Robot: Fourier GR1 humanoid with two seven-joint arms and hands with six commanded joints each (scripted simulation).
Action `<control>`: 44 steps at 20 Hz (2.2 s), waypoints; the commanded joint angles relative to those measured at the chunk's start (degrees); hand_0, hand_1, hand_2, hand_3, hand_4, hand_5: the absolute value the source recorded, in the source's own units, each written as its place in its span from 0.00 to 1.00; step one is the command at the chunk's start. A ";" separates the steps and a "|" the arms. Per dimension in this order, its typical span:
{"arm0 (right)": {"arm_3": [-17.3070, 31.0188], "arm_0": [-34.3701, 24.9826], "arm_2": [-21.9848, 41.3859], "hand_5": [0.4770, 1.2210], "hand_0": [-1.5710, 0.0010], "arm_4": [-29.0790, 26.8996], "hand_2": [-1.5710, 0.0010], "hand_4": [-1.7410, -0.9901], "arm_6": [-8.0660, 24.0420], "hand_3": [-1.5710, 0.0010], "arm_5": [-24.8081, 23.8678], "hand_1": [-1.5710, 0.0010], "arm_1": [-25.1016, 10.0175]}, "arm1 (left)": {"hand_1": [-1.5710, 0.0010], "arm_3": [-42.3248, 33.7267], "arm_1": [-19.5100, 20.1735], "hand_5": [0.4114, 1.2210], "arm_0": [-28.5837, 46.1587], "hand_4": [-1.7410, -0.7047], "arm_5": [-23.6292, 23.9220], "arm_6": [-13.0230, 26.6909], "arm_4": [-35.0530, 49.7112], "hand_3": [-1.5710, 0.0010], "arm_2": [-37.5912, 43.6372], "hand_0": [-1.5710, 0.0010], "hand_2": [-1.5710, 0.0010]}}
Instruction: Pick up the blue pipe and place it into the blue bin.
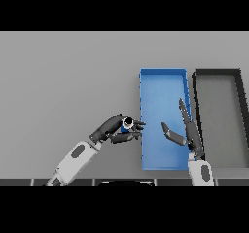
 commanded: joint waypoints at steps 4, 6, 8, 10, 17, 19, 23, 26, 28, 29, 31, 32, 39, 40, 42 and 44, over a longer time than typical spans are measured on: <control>2.04 -2.13 -0.44 0.17 1.00 -1.05 1.00 0.77 1.76 1.00 1.24 1.00 -0.49 | 0.00 -0.01 -0.47 1.00 -0.34 0.00 0.40 1.71 -0.67 0.05 -0.34 0.00 0.00; 3.30 -3.06 -1.04 0.17 1.00 -2.26 1.00 0.75 1.86 1.00 2.50 1.00 -1.21 | 0.00 -0.38 0.09 1.00 -0.01 0.00 0.39 1.16 -0.78 0.05 -0.26 0.00 0.00; 3.75 -4.07 -1.63 0.19 1.00 -4.89 1.00 0.74 -0.26 1.00 4.53 1.00 -1.45 | 0.00 -0.51 0.05 1.00 0.30 0.00 0.51 1.29 -1.04 0.05 -0.70 0.00 0.00; 1.39 -5.23 -2.26 0.18 1.00 -12.63 1.00 0.73 -1.19 1.00 10.12 1.00 -1.89 | 0.00 -0.06 -0.04 1.00 0.28 0.00 0.63 1.71 -1.58 0.05 -1.18 0.00 0.00; -8.01 -13.10 0.11 0.03 1.00 -30.67 1.00 0.56 11.35 1.00 24.96 1.00 -12.40 | 0.00 0.25 0.79 1.00 -0.48 0.00 0.03 0.47 -0.88 0.05 -0.63 0.00 0.00; -9.03 -16.88 2.21 0.03 1.00 -32.95 1.00 0.58 15.77 1.00 26.34 1.00 -13.42 | 0.00 -0.15 0.73 1.00 -0.94 0.00 0.42 1.24 -1.03 0.05 -0.74 0.00 0.00; -9.52 -21.30 7.01 0.06 1.00 -30.80 1.00 0.58 17.27 1.00 30.04 1.00 -12.67 | 0.00 0.58 0.61 1.00 -1.40 0.00 0.27 1.17 -1.09 0.06 -0.94 0.00 0.00; -8.39 -25.89 9.88 0.07 1.00 -30.48 1.00 0.65 19.26 1.00 30.70 1.00 -10.38 | 0.00 0.34 1.43 1.00 -1.09 0.00 -0.91 0.13 0.04 0.05 -0.67 0.00 0.00; -7.82 -27.74 11.11 0.07 1.00 -30.72 1.00 0.68 21.31 1.00 30.89 1.00 -9.61 | 0.00 0.19 1.35 1.00 -0.83 0.00 -1.54 -1.18 0.36 0.04 -1.00 0.00 0.00; -6.99 -28.79 11.92 0.07 1.00 -30.27 1.00 0.68 21.99 1.00 31.07 1.00 -8.73 | 0.00 0.68 0.80 1.00 -1.04 0.00 -1.62 -1.17 0.45 0.03 -1.19 0.00 0.00; -4.96 -30.91 13.03 0.07 1.00 -29.21 1.00 0.69 21.95 1.00 31.89 1.00 -7.19 | 0.00 0.35 0.98 1.00 -1.03 0.00 -1.84 -0.57 0.59 0.02 -1.54 0.00 0.00; -3.98 -32.30 13.55 0.06 1.00 -28.65 1.00 0.69 22.38 1.00 31.48 1.00 -5.88 | 0.00 0.39 0.89 1.00 -1.29 0.00 -1.34 -0.24 -0.07 0.02 -1.82 0.00 0.00; 1.02 -39.18 15.64 0.04 0.66 -29.34 0.66 0.51 25.32 0.72 33.99 0.66 -2.13 | 0.44 1.33 4.91 1.00 -4.12 0.18 -2.90 4.31 -2.73 0.48 -3.41 0.37 0.46; 1.81 -39.55 16.12 0.06 0.54 -28.63 0.53 0.41 24.56 0.60 34.69 0.55 -1.47 | 0.55 0.47 5.13 1.00 -3.25 0.25 -2.79 6.53 -3.61 0.58 -3.86 0.48 0.57; 2.86 -39.92 16.36 0.17 0.35 -31.37 0.34 0.28 25.02 0.45 35.56 0.36 -0.80 | 0.44 -0.04 4.04 1.00 -3.22 0.16 -1.65 4.75 -4.23 0.50 -2.72 0.40 0.45; 3.01 -39.97 16.60 0.34 0.22 -34.93 0.22 0.29 27.61 0.31 35.24 0.23 -0.59 | 0.28 -0.14 2.90 1.00 -1.87 0.10 -1.12 2.61 -2.62 0.32 -2.06 0.26 0.33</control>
